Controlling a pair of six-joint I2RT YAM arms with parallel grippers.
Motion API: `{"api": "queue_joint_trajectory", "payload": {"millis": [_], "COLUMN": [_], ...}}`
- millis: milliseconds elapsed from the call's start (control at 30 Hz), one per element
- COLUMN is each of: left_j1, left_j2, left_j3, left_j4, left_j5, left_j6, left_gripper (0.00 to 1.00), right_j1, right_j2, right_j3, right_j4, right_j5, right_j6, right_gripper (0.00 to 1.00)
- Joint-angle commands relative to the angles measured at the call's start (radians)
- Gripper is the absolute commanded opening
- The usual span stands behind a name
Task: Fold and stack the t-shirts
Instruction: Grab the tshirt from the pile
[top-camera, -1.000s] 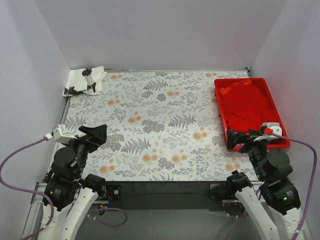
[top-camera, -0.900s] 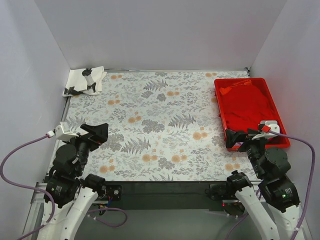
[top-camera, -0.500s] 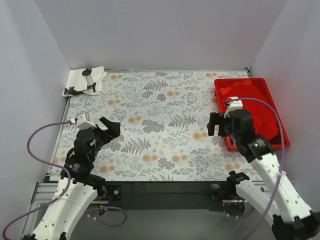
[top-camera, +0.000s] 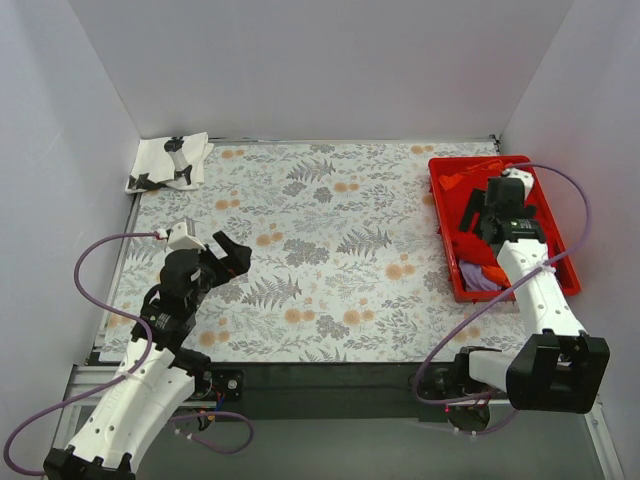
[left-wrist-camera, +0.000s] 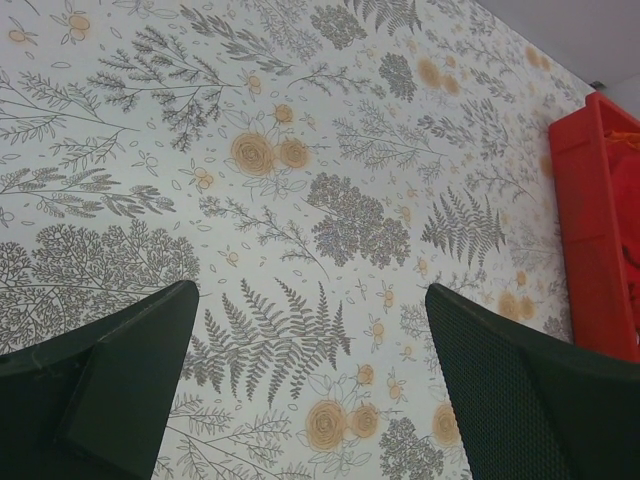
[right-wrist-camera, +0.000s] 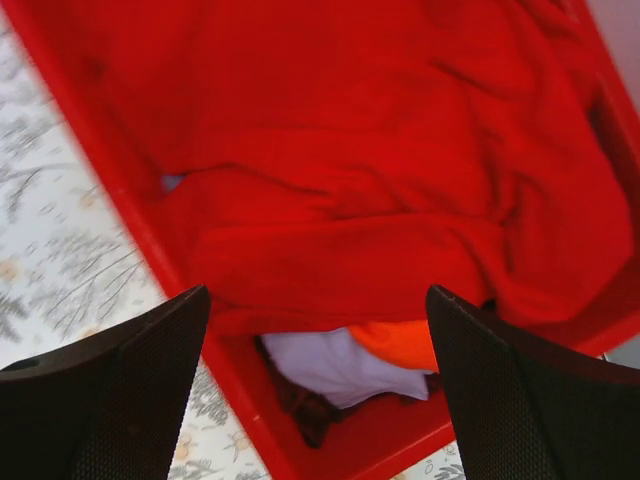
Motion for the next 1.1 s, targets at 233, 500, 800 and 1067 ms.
{"api": "queue_joint_trajectory", "payload": {"millis": [233,500,800,1067], "left_j1": [-0.025,-0.038,-0.037,-0.038], "left_j2": [-0.033,-0.032,-0.001,0.016], "left_j3": [-0.008,-0.007,0.001,0.001], "left_j4": [0.013,0.01,0.001,0.002], "left_j5": [0.021,0.017,0.037,0.053], "left_j6": [0.019,0.021,0.024,0.027], "left_gripper": [0.95,0.94,0.93,0.93], "right_j1": [-0.291,-0.365,-0.373,-0.371], "right_j2": [0.004,0.092,0.173,0.156], "right_j3": [-0.041,-0.088,-0.128,-0.11], "right_j4": [0.097,0.197,0.295,0.306], "right_j5": [0.184,0.179,0.181,0.149], "right_j6": [0.155,0.15,0.124,0.075], "right_gripper": [0.94,0.91,0.6,0.01]}}
